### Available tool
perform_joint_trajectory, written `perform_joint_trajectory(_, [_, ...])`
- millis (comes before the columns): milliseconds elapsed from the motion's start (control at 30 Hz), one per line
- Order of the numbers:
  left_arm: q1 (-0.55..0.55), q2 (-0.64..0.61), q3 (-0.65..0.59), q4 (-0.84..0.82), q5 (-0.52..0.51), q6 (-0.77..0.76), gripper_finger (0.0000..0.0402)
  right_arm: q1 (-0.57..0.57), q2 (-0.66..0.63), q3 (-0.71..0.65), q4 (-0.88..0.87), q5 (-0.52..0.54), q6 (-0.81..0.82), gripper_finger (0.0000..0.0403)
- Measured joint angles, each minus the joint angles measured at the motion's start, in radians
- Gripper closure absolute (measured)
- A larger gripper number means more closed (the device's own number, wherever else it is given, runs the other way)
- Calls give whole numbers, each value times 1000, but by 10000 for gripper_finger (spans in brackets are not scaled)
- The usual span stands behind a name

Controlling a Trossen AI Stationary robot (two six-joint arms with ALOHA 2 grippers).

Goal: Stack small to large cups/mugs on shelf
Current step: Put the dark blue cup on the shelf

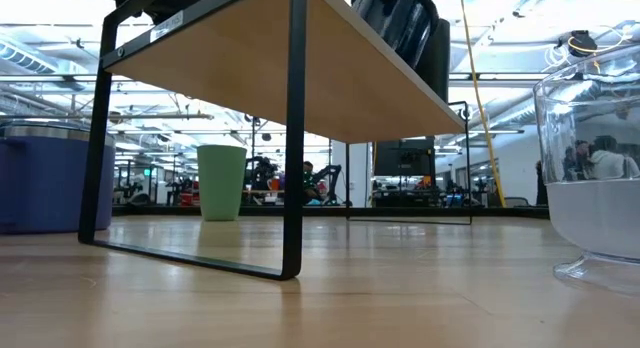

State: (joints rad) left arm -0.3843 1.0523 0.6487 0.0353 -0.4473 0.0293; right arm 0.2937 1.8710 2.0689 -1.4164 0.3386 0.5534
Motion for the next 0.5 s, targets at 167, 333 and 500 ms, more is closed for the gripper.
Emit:
perform_joint_trajectory(167, [0, 0, 0, 0, 0, 0, 284, -6, 5, 0, 5, 0, -4, 374])
perform_joint_trajectory(333, [0, 0, 0, -1, 0, 2, 284, -5, 4, 0, 6, -3, -2, 372])
perform_joint_trajectory(500, [0, 0, 0, -1, 0, 2, 284, -5, 4, -1, 32, -3, -2, 372])
